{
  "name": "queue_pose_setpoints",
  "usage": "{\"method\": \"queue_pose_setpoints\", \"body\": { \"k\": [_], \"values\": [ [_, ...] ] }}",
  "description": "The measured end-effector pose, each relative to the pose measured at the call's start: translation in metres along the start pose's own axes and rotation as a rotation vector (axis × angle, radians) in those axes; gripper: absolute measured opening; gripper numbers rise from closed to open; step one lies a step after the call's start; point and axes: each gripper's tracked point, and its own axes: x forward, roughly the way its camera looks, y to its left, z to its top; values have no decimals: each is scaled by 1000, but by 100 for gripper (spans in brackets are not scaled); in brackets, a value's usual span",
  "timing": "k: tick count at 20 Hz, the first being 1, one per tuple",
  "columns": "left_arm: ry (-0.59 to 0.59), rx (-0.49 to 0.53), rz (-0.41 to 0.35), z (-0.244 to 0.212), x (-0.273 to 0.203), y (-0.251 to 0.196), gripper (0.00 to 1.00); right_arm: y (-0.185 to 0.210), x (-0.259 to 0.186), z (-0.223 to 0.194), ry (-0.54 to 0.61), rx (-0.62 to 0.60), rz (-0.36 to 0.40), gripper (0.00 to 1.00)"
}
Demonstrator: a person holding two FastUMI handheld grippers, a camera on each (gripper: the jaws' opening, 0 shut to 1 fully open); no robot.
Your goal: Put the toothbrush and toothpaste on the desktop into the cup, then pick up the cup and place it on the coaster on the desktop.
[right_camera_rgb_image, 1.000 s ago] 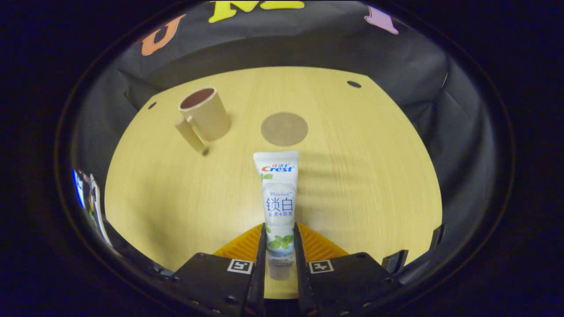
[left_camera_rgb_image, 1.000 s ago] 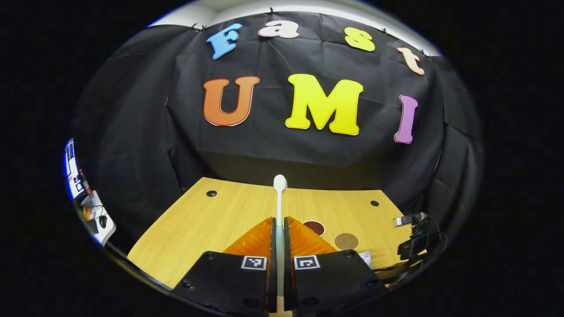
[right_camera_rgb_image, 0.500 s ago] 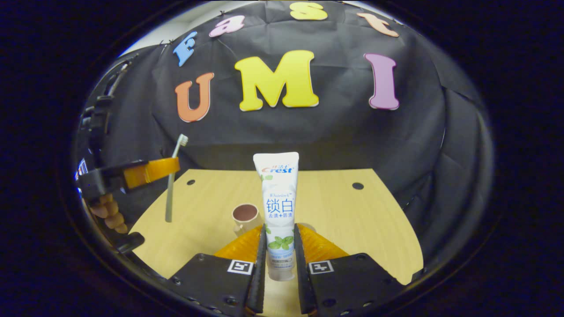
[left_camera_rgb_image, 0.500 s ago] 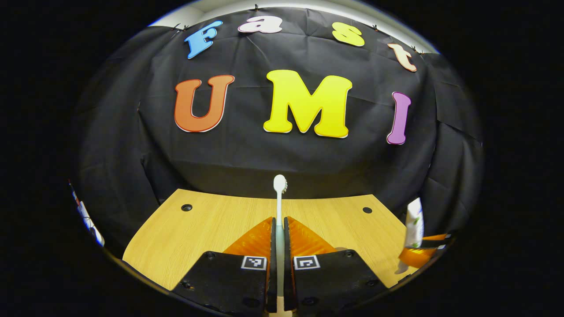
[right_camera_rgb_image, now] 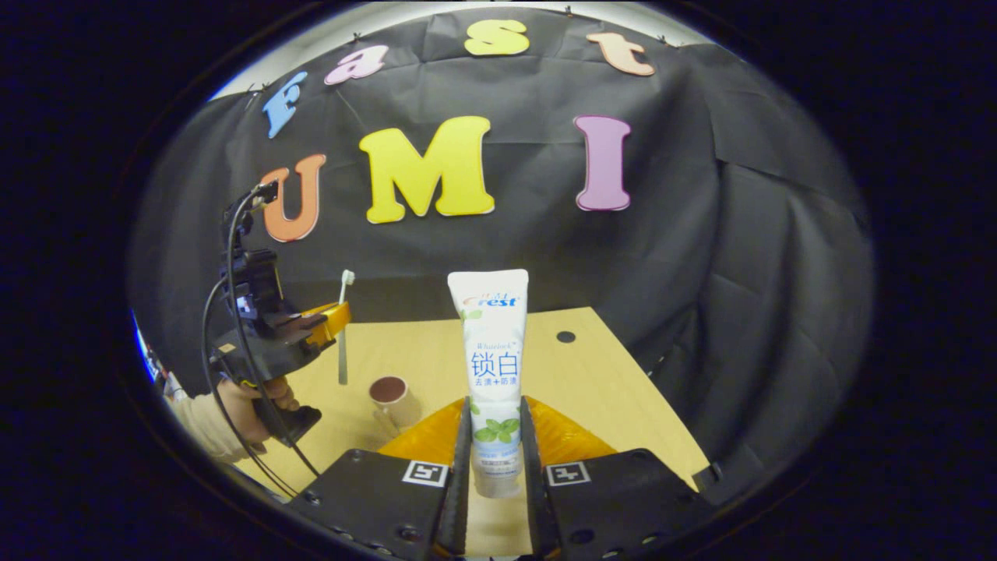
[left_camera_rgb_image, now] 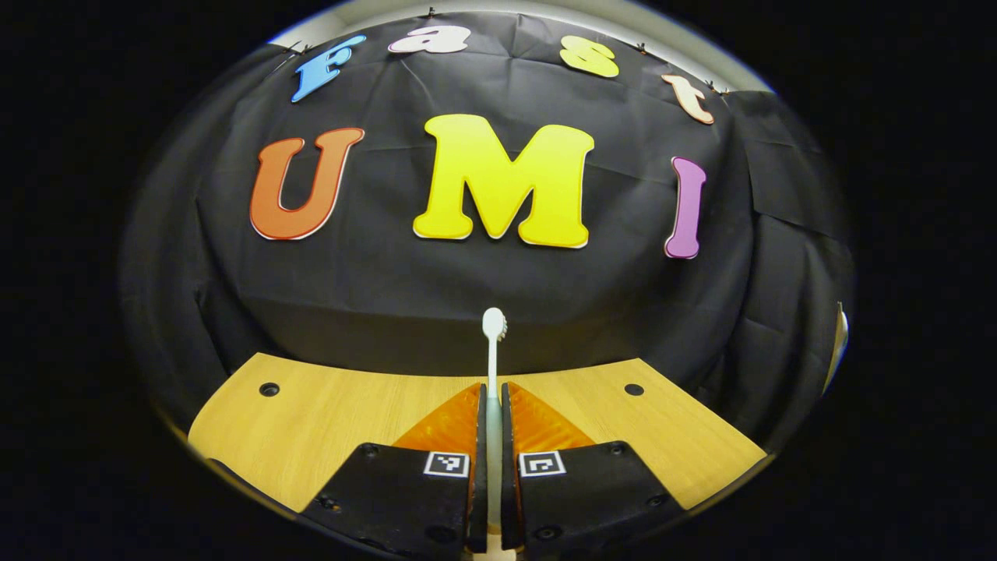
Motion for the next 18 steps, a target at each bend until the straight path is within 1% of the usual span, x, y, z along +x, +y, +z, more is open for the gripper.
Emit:
{"method": "queue_pose_setpoints", "body": {
  "k": [1,3,4,5,6,7,8,11,15,18],
  "values": [
    [3,4,-5,-6,5,-3,10,-12,-6,-9,15,-5,-28,33],
    [14,25,-8,-22,12,-7,9,-29,-12,-23,46,4,-77,31],
    [20,42,-10,-28,14,-9,9,-38,-13,-29,57,16,-97,34],
    [32,54,-16,-35,15,-10,10,-43,-13,-34,65,21,-112,31],
    [41,66,-15,-42,16,-10,11,-43,-11,-36,70,25,-124,34],
    [54,70,-5,-50,18,-9,11,-43,-11,-36,75,30,-130,34],
    [70,67,-6,-57,20,-8,11,-49,-11,-41,80,36,-129,31],
    [82,79,20,-58,19,-3,12,-52,-10,-50,100,40,-122,31],
    [93,81,10,-59,13,-2,13,-47,2,-46,114,48,-88,31],
    [54,95,29,-49,21,2,13,-36,13,-47,121,42,-51,31]
  ]
}}
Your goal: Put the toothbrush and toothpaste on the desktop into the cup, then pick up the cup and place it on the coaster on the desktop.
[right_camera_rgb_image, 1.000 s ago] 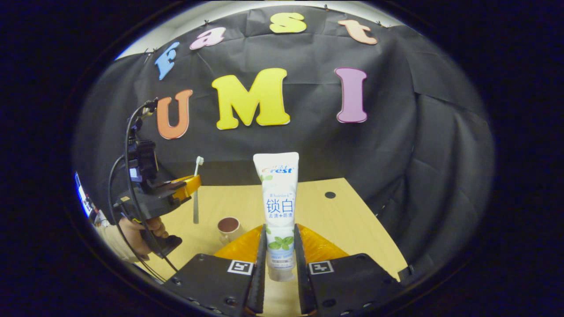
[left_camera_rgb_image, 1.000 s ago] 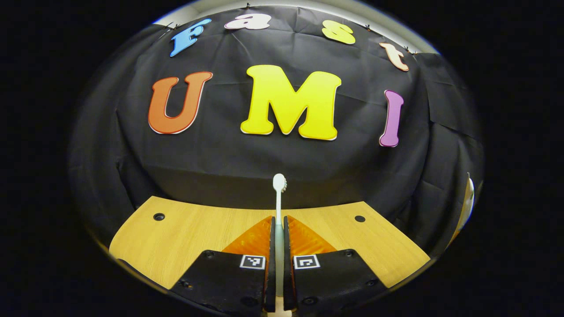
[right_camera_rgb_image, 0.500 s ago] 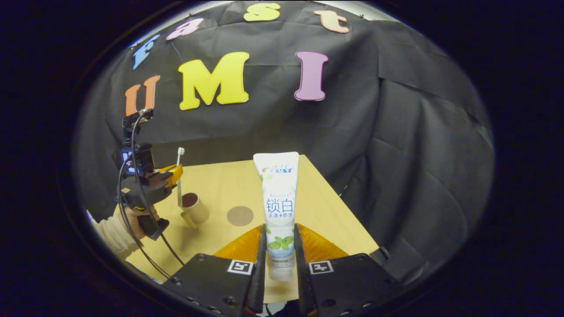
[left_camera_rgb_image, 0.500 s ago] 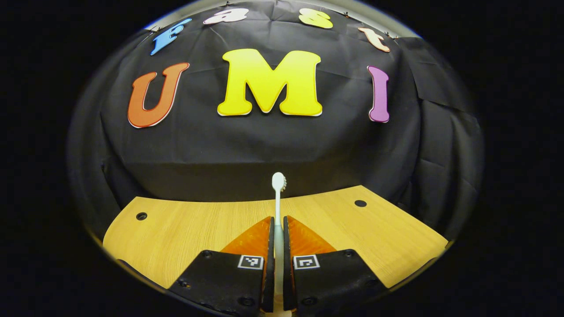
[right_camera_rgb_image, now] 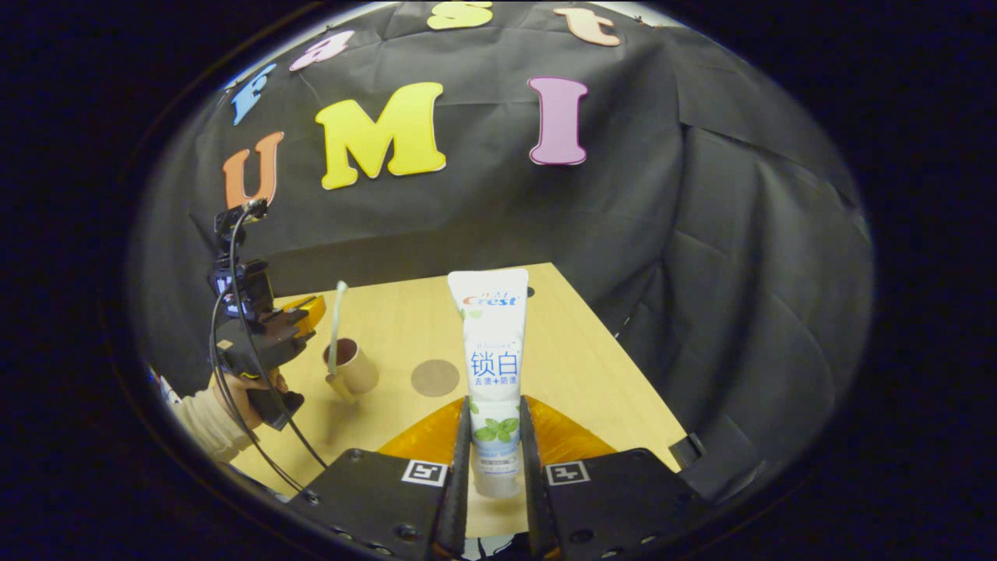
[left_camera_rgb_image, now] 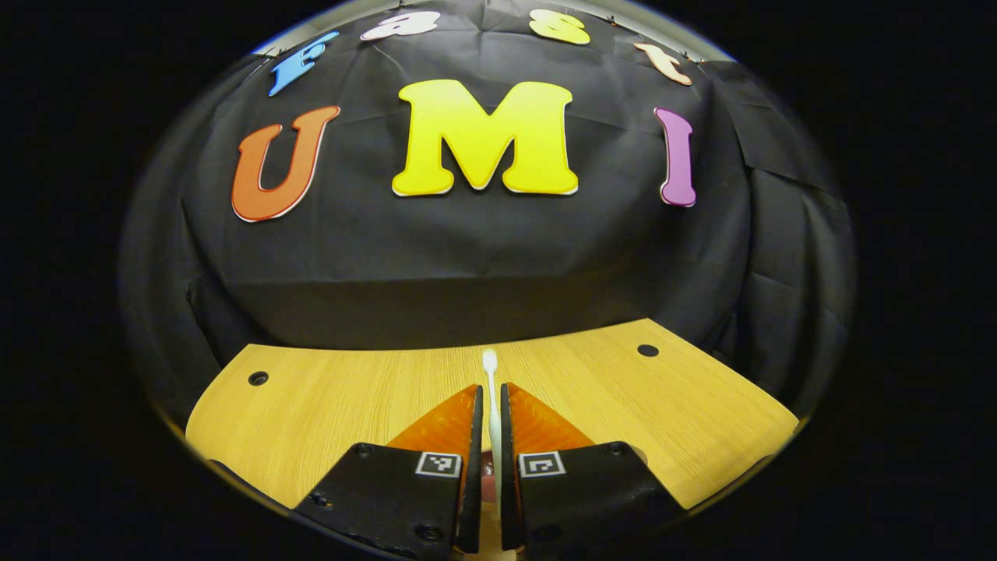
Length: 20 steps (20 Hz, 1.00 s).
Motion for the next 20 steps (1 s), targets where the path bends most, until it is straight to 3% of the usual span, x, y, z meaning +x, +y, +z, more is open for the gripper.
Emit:
{"method": "queue_pose_setpoints", "body": {
  "k": [3,6,9,12,13,14,17,19,20],
  "values": [
    [24,41,13,-5,5,2,13,14,-8,-3,20,-22,35,31],
    [40,3,-20,-11,4,-5,17,24,6,4,26,-42,54,31],
    [82,-8,-23,-22,2,-4,38,27,19,8,34,-33,59,31],
    [97,-14,-25,-25,2,-2,48,26,26,6,56,-22,64,31],
    [104,-11,-26,-26,3,-3,54,25,29,5,63,-22,65,31],
    [114,-4,-26,-29,4,-2,67,24,31,3,68,-22,67,31],
    [141,31,-23,-31,12,-9,81,20,36,3,72,-17,77,31],
    [141,34,-29,-27,19,-21,84,16,36,5,71,-23,82,31],
    [148,21,-33,-26,26,-29,92,15,37,7,71,-30,82,31]
  ]
}}
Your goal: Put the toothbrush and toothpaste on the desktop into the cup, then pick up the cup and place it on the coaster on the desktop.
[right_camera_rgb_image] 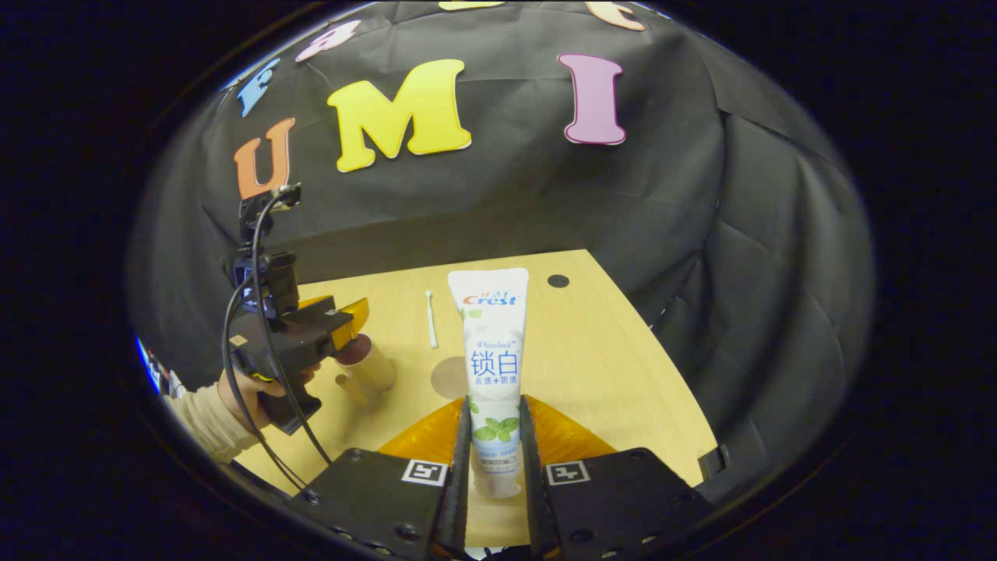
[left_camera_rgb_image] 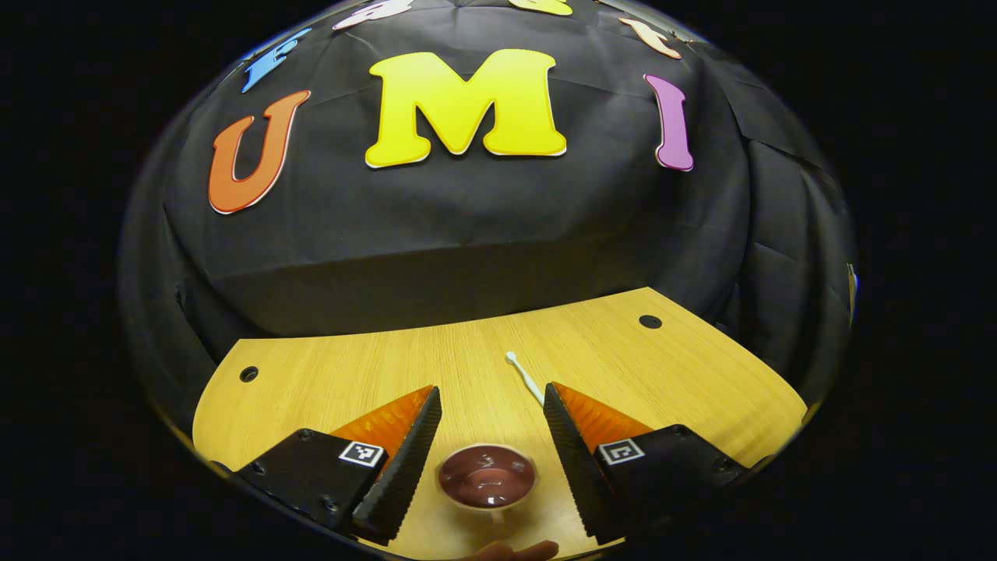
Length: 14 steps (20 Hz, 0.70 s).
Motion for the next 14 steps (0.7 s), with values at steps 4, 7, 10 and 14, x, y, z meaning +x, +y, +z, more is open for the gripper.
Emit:
{"method": "queue_pose_setpoints", "body": {
  "k": [4,7,10,14],
  "values": [
    [41,-67,41,3,36,-21,87,-19,13,10,6,-9,3,31],
    [84,-123,88,1,62,-35,87,-43,17,9,18,-20,-7,31],
    [140,-177,127,-11,94,-50,87,-64,27,7,43,-20,-19,31],
    [247,-226,183,-39,136,-60,86,-87,38,3,79,-30,-35,31]
  ]
}}
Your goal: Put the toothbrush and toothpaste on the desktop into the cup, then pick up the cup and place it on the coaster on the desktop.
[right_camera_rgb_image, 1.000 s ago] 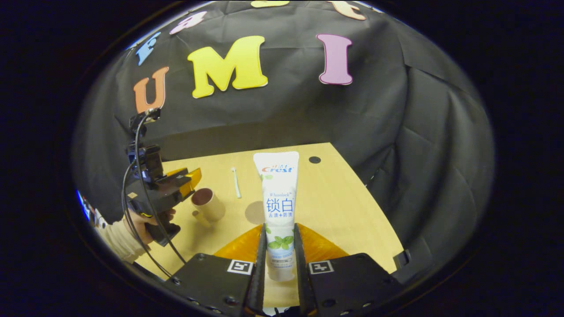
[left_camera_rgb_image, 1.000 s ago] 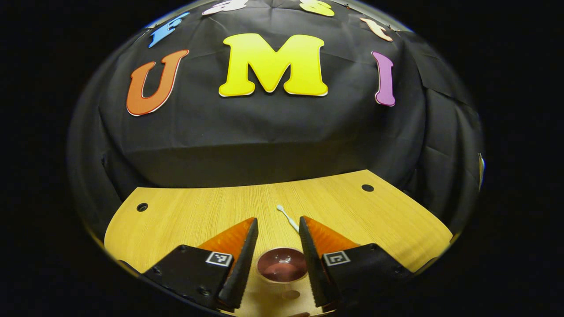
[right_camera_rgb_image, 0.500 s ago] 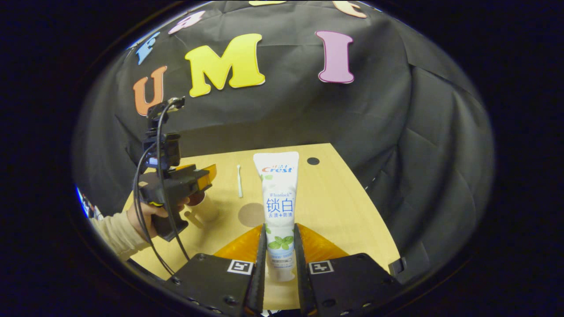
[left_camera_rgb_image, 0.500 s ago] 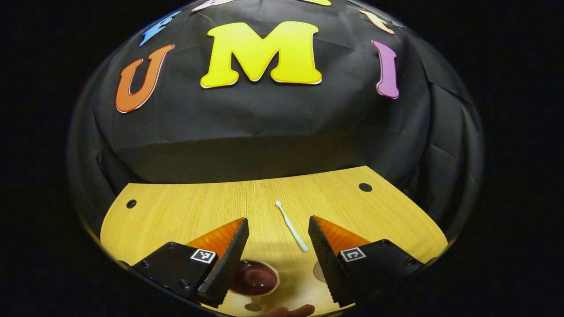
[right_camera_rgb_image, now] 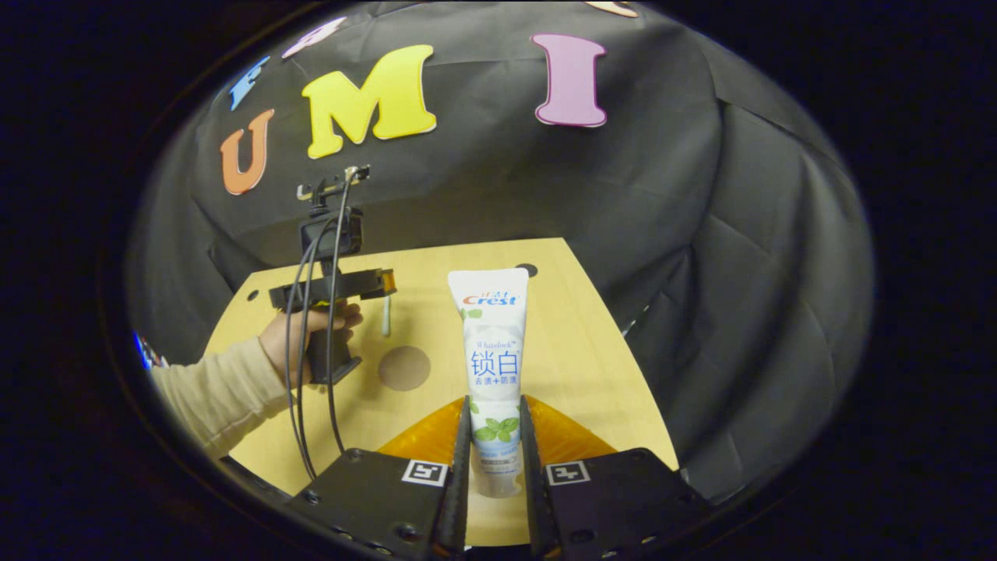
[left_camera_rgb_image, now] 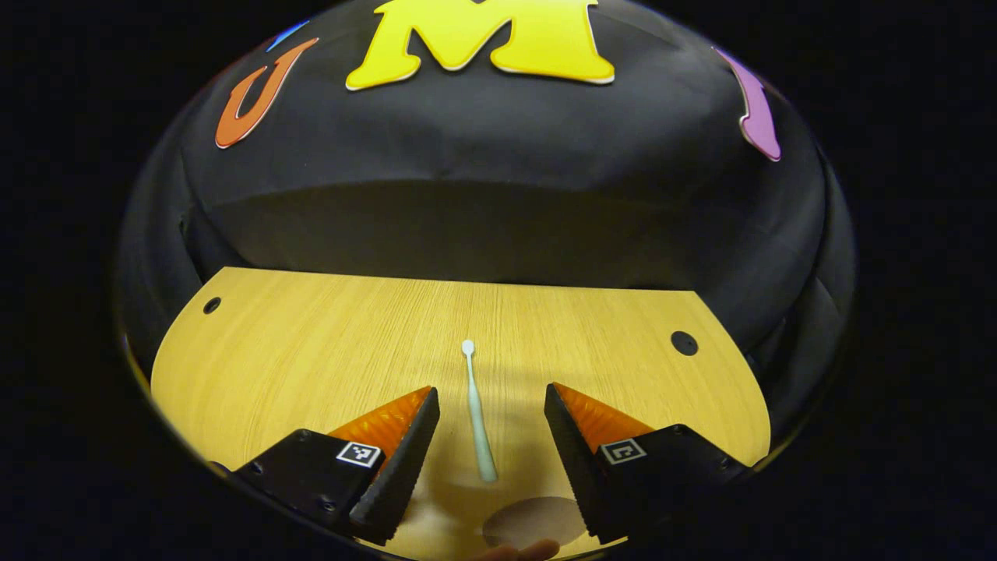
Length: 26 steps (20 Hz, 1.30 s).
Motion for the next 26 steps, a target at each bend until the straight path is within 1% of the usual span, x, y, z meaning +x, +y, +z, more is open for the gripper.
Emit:
{"method": "queue_pose_setpoints", "body": {
  "k": [1,4,6,7,8,9,11,12,13,14,15,16,17,18,19,22,23,24,26],
  "values": [
    [19,-10,21,-3,12,1,87,-3,3,0,8,3,0,31],
    [78,-30,48,-12,45,2,86,-9,14,-2,33,3,-2,31],
    [127,-40,51,-23,57,2,82,-12,19,-6,46,0,-7,31],
    [144,-46,58,-27,61,4,76,-12,21,-8,54,1,-9,31],
    [163,-48,60,-30,64,4,72,-13,24,-11,63,4,-12,31],
    [149,-27,69,-25,66,6,75,-13,25,-13,71,6,-14,31],
    [143,-6,60,-19,71,5,52,-15,27,-17,84,8,-21,31],
    [157,-2,65,-19,72,7,44,-15,29,-18,89,12,-25,31],
    [162,-1,77,-18,73,10,33,-16,30,-19,93,18,-26,34],
    [159,-3,75,-14,75,11,28,-14,31,-20,97,22,-26,31],
    [167,2,73,-12,76,12,22,-15,31,-20,98,24,-27,31],
    [171,9,74,-8,78,14,20,-15,31,-22,100,23,-28,31],
    [180,12,67,-5,78,15,16,-14,30,-22,100,22,-28,34],
    [183,16,59,0,80,15,13,-14,30,-21,99,22,-27,31],
    [186,12,51,4,82,16,11,-14,29,-21,97,23,-27,34],
    [191,-18,28,23,82,16,9,-14,25,-22,90,17,-29,34],
    [162,-11,33,37,78,18,8,-14,24,-21,84,11,-31,34],
    [122,-24,23,54,73,17,8,-14,23,-24,82,1,-35,31],
    [48,-37,7,90,60,17,8,-10,20,-29,85,-10,-28,31]
  ]
}}
